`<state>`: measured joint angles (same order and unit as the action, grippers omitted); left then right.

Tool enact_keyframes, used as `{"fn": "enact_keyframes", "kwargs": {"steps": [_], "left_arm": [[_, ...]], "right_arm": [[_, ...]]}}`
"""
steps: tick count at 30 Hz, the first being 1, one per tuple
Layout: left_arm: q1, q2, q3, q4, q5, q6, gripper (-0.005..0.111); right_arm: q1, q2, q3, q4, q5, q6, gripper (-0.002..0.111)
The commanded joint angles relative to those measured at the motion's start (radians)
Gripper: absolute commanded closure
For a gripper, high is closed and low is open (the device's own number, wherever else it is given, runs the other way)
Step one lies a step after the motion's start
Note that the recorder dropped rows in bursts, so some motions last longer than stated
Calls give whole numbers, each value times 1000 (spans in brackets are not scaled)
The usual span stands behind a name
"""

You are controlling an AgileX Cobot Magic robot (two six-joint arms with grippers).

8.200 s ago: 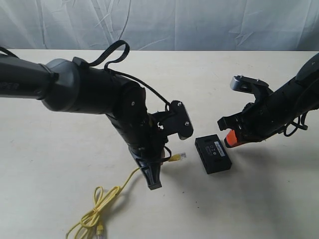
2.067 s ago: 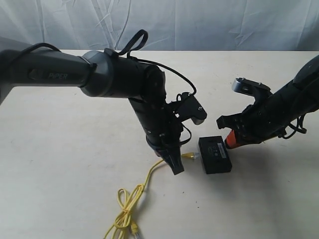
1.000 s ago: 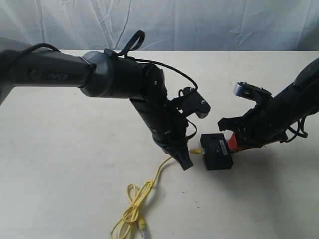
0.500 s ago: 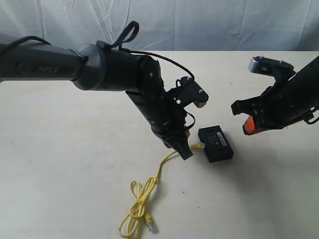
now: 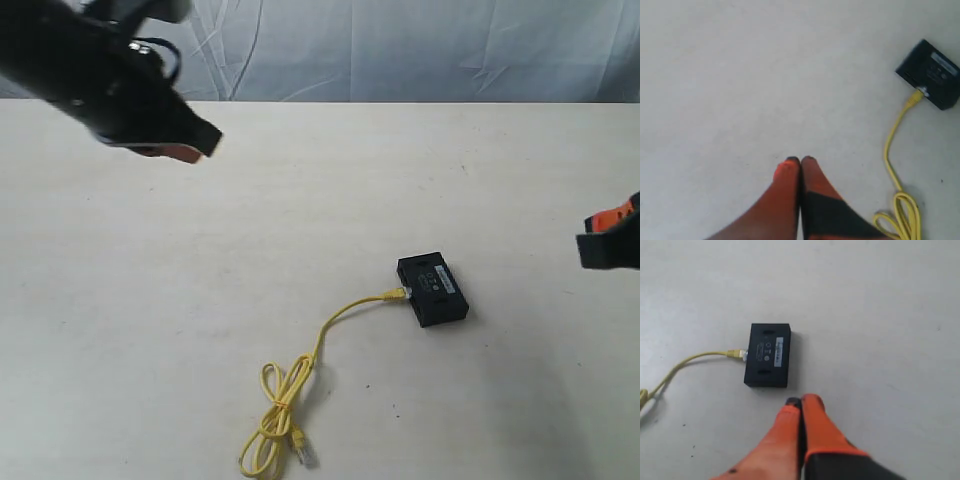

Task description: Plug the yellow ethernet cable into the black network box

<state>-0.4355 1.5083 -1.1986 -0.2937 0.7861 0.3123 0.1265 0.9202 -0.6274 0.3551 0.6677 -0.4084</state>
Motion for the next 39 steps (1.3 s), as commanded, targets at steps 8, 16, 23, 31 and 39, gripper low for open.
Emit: {"fn": "enact_keyframes", "kwargs": {"steps": [8,16,23,31,39], "left_arm": [[60,-565,552,22,-437,-73,107],[60,-690,594,22,-310,-71,107],[60,-700,594,22,-314,-70,107],[60,-700,594,13,-316,-70,107],[60,-700,594,13,-316,-70,107]], "right_arm": [[2,-571,206,-31,-51,0,109],[2,-725,206,-29,40,0,109],[2,-740,206,-29,40,0,109],[8,-808,208,-136,22,74,109],[8,-825,208,-307,1,345,109]]}}
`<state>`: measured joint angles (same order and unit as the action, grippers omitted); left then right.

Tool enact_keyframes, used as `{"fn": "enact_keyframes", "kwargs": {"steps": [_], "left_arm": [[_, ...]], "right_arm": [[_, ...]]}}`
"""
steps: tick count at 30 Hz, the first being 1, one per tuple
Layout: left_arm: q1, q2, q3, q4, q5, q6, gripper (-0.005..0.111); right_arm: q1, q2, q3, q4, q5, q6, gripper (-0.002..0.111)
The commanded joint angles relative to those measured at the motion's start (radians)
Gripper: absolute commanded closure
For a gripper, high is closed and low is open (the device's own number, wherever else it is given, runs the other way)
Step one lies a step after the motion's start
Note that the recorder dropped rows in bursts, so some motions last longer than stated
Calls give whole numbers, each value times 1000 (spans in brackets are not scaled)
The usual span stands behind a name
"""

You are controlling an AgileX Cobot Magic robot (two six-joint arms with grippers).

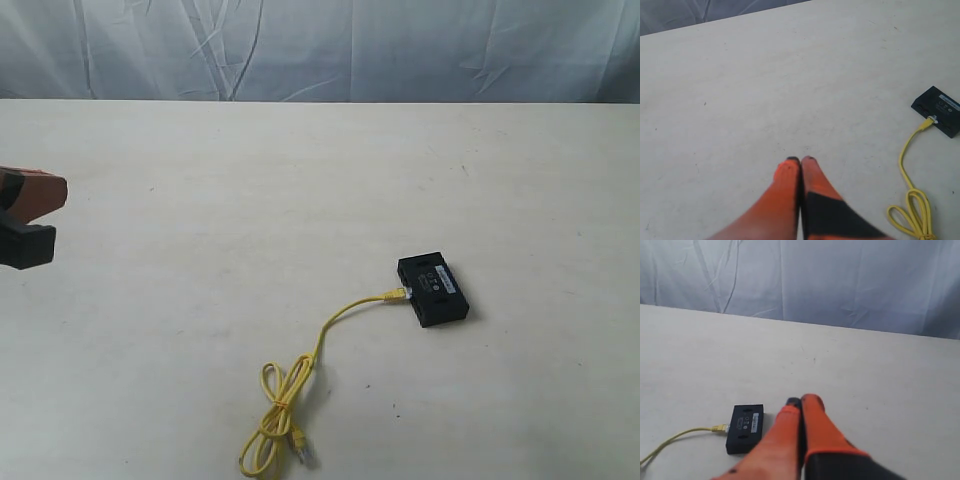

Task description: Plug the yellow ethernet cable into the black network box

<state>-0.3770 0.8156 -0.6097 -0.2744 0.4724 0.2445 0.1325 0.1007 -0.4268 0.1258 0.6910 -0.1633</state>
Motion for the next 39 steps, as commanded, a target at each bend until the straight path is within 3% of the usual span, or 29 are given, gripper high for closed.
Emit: {"fn": "enact_keyframes", "kwargs": {"steps": [1,12,19,24,39], "left_arm": [[1,-7,5,-7,-2,-3,107],[1,-7,5,-7,-2,-3,107],[1,-7,5,-7,-2,-3,107],[1,-7,5,-7,-2,-3,107],[1,-7,5,-9,-2,-3,107]], "right_arm": [[2,-6,8,-89,-22,113,109],[2,-6,32,-148,-63,184,109],[2,-55,232,-143,-187,184,109],[1,-101,343,-141,-389,186,109],[-2,-101,427,-114,-365,186,109]]}}
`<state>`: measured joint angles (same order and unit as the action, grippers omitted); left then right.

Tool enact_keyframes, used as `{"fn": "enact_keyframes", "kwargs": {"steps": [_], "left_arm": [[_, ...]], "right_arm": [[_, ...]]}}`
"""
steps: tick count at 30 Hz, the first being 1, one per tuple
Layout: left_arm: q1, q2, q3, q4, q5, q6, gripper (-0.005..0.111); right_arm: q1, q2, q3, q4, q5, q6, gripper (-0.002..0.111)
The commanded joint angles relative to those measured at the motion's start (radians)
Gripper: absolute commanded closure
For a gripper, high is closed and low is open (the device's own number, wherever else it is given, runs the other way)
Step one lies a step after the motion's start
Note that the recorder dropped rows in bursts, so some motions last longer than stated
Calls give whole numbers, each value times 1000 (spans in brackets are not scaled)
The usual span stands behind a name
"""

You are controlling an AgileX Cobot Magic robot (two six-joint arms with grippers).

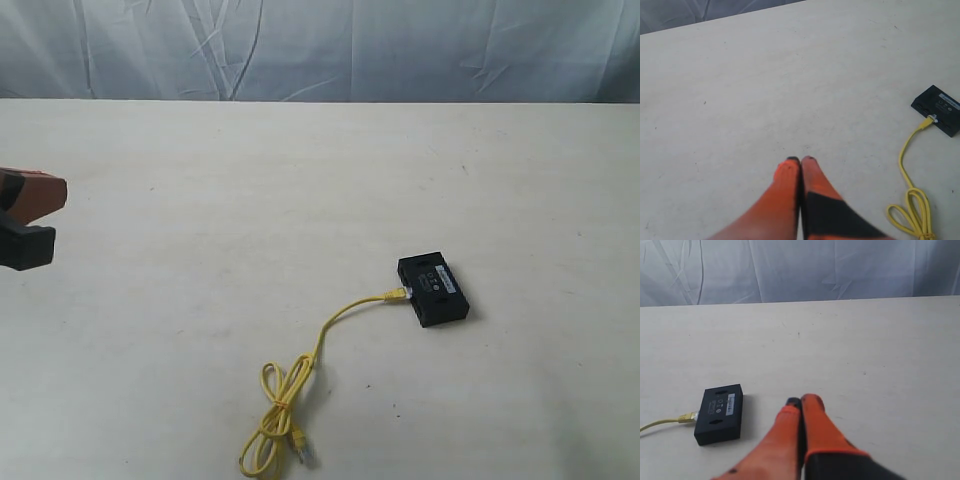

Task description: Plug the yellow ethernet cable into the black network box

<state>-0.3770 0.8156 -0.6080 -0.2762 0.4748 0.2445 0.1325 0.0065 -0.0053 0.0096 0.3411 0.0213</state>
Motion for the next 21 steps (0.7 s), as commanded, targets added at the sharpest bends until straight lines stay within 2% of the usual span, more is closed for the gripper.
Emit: {"fn": "enact_keyframes", "kwargs": {"steps": [1,7,13,21], "left_arm": [[1,-7,3,-7,-4,-3,107],[1,-7,3,-7,-4,-3,107],[1,-7,3,-7,-4,-3,107],[1,-7,3,-7,-2,-3,107]], "right_arm": [[-2,-6,5,2,-15,2,109],[-2,-6,5,2,-15,2,109],[-67,-6,5,2,-15,2,109],[-69,-6,5,2,-15,2,109]]}}
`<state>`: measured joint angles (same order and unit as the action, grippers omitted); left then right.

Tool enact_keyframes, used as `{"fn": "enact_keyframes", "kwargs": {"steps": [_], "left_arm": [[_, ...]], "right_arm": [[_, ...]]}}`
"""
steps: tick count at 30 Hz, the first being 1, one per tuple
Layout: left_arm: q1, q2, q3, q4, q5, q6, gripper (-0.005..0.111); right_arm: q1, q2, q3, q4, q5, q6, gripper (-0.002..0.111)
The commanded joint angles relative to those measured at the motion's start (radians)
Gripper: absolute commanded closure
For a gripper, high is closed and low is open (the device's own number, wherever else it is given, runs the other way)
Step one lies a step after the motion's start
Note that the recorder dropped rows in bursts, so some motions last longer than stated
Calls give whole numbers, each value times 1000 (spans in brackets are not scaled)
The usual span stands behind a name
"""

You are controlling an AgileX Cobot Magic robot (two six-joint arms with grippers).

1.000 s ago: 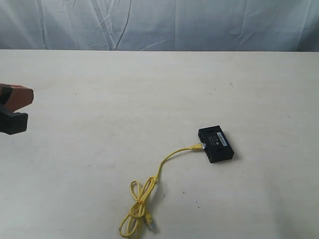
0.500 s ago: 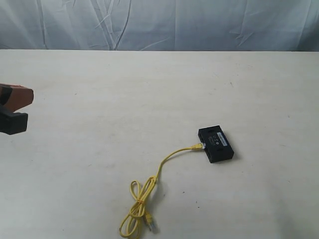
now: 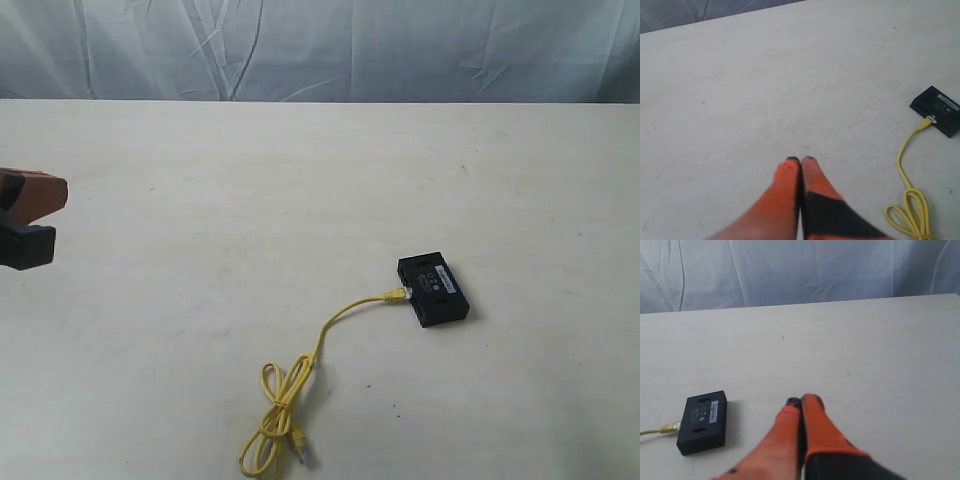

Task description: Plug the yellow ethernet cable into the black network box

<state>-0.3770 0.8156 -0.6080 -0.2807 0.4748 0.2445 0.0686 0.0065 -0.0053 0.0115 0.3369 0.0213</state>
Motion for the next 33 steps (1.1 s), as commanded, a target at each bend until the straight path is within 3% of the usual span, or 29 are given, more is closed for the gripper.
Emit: {"fn": "enact_keyframes", "kwargs": {"steps": [1,6,9,13,17,20,24,33], "left_arm": [[1,-7,3,-3,-2,-3,107],[1,-18,3,-3,-2,-3,107],[96,-142,41,32,2,24,107],[220,-318,185,132,-18,24,107],[334,-521,396,166,-163,24,107],[346,-633,506,171,-259,24,107],[344,-765,608,170,-274,24,107],[344,-816,608,215,-239,24,107]], "right_arm": [[-5,-6,5,0,-13,2,109],[-5,-6,5,0,-13,2,109],[-5,-6,5,0,-13,2,109],[-5,-6,5,0,-13,2,109],[-5,-6,5,0,-13,2,109],[-5,-6,5,0,-11,2,109],[-5,-6,5,-2,-11,2,109],[-5,-6,5,-2,-11,2,109]]}}
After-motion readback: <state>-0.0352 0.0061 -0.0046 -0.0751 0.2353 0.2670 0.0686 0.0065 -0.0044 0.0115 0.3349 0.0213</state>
